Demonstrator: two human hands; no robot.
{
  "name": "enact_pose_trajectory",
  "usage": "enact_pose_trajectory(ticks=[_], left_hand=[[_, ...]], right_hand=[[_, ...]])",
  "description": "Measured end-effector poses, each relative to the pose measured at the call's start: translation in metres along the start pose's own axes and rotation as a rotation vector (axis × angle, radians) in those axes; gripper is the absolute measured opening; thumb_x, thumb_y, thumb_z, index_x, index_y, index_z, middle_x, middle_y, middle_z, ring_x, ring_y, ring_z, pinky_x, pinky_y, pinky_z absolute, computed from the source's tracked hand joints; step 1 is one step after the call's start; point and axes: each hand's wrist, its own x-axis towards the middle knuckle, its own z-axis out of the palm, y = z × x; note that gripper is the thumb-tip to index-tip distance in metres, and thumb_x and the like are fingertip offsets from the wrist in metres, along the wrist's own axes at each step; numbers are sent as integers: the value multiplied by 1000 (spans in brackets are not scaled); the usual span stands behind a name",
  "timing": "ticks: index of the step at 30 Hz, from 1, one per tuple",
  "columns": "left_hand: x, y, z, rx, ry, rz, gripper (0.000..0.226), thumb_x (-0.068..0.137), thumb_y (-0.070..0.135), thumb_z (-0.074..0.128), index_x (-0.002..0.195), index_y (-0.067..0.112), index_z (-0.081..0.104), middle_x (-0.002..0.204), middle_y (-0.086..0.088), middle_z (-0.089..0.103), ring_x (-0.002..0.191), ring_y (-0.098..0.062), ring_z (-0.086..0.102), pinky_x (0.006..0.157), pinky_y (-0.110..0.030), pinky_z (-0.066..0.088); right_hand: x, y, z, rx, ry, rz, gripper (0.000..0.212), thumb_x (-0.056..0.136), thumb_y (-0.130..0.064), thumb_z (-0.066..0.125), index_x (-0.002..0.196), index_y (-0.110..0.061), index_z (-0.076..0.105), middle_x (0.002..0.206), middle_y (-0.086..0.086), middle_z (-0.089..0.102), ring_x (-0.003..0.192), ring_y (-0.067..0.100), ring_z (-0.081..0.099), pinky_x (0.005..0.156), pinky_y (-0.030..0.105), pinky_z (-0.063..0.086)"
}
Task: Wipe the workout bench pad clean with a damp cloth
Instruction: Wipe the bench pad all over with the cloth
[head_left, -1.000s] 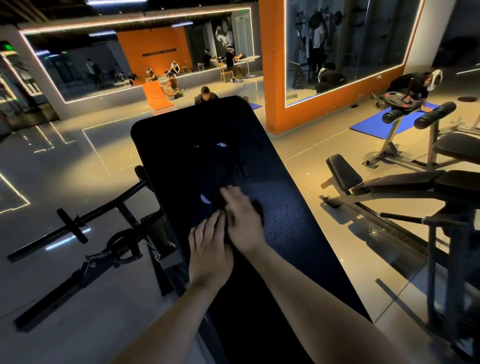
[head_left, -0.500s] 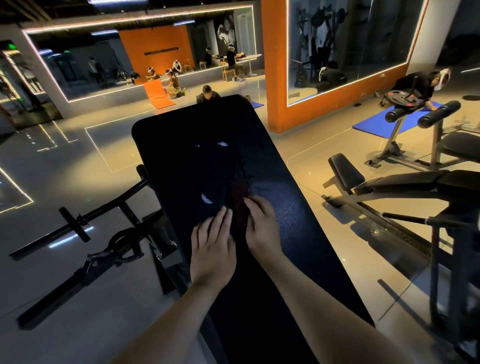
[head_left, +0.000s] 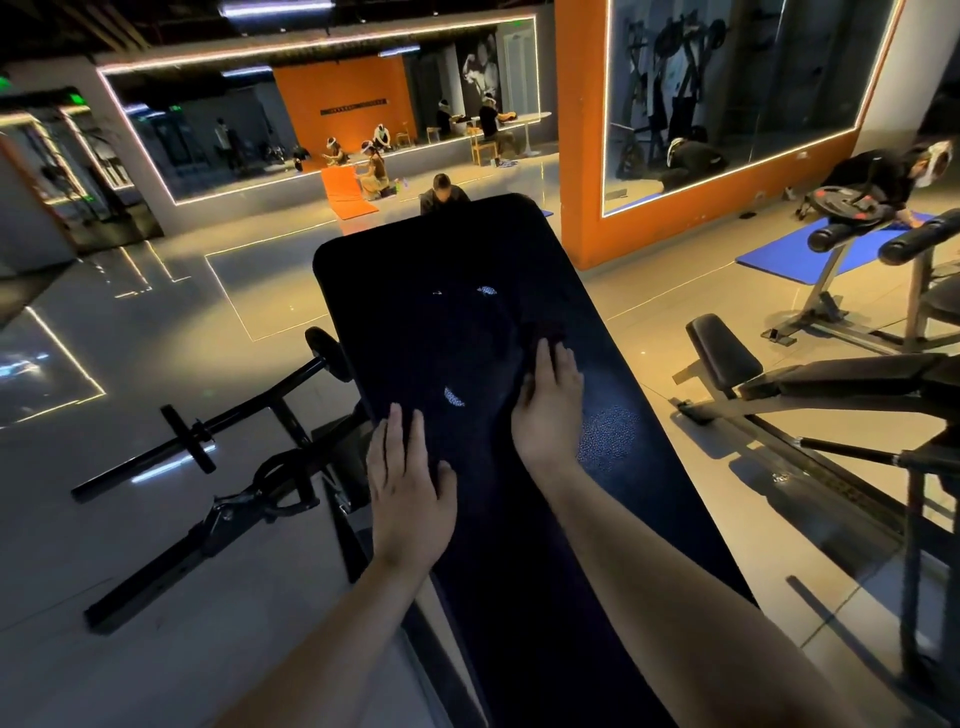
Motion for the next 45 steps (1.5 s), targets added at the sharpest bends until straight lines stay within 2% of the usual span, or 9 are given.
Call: enact_pose_trajectory(ticks=[3, 8, 15, 24, 27, 31, 35, 40, 45], left_hand=[[-3, -5, 1, -153, 5, -47, 69, 101, 18, 44, 159, 19, 6, 167, 7, -8, 151, -9, -12, 113, -10, -12], [-22, -19, 10, -179, 16, -63, 63, 105, 22, 33, 159, 19, -1, 165, 13, -14, 152, -8, -12, 120, -20, -10], [-26, -16, 5, -80, -16, -40, 62, 106, 36, 23, 159, 21, -5, 166, 8, -17, 150, -5, -18, 119, -27, -9], [-8, -6, -3, -173, 27, -132, 68, 100, 12, 40, 159, 23, 8, 164, 13, 0, 151, -8, -3, 119, -25, 4], [-7, -10, 0, -78, -2, -51, 68, 102, 18, 34, 159, 20, -2, 166, 11, -15, 150, -7, -17, 120, -27, -5], [-7, -14, -3, -127, -4, -24, 65, 104, 17, 36, 159, 22, 2, 165, 17, -13, 150, -4, -15, 108, -2, -10], [3, -13, -9, -277, 92, -122, 60, 100, 5, 42, 155, 21, 27, 162, 7, 20, 145, -2, 10, 104, 4, -2], [26, 1, -11, -83, 54, -19, 60, 101, 15, 39, 158, 21, 20, 166, 8, 10, 151, -6, -5, 121, -24, -2], [32, 0, 2, 192, 2, 108, 62, 99, 31, 23, 158, 15, 14, 167, -2, 7, 153, -13, -5, 125, -45, -1]], right_hand=[[-30, -41, 25, 48, -156, -323, 52, 96, -10, 47, 148, -12, 45, 157, 14, 39, 147, 32, 31, 124, 36, 14], [-40, -31, 24, -38, -321, -775, 42, 100, -16, 45, 142, -15, 54, 152, 5, 47, 147, 23, 33, 123, 40, 21], [-4, 23, -12, -65, -17, -59, 50, 101, -8, 42, 150, -16, 41, 163, 6, 27, 154, 25, 12, 125, 38, 10], [-38, -33, 23, -99, -271, -767, 50, 92, -7, 55, 141, -15, 54, 146, 6, 51, 146, 27, 34, 122, 43, 21], [-1, 3, 4, -165, -131, -505, 58, 89, -2, 50, 146, -12, 47, 154, 13, 42, 150, 33, 24, 119, 53, 26], [4, -3, 3, -79, -34, -80, 58, 96, -5, 44, 153, -10, 36, 163, 12, 27, 154, 31, 12, 125, 45, 10], [-36, -54, 39, -8, -199, -448, 47, 97, -14, 50, 144, -10, 51, 155, 11, 43, 148, 30, 31, 122, 46, 22], [-12, -39, 27, -163, -306, -780, 50, 97, -20, 49, 147, -18, 47, 155, 4, 44, 149, 25, 30, 121, 45, 20], [42, 22, -15, -183, -68, -166, 56, 97, -10, 40, 153, -12, 35, 164, 12, 25, 154, 31, 12, 123, 53, 15]])
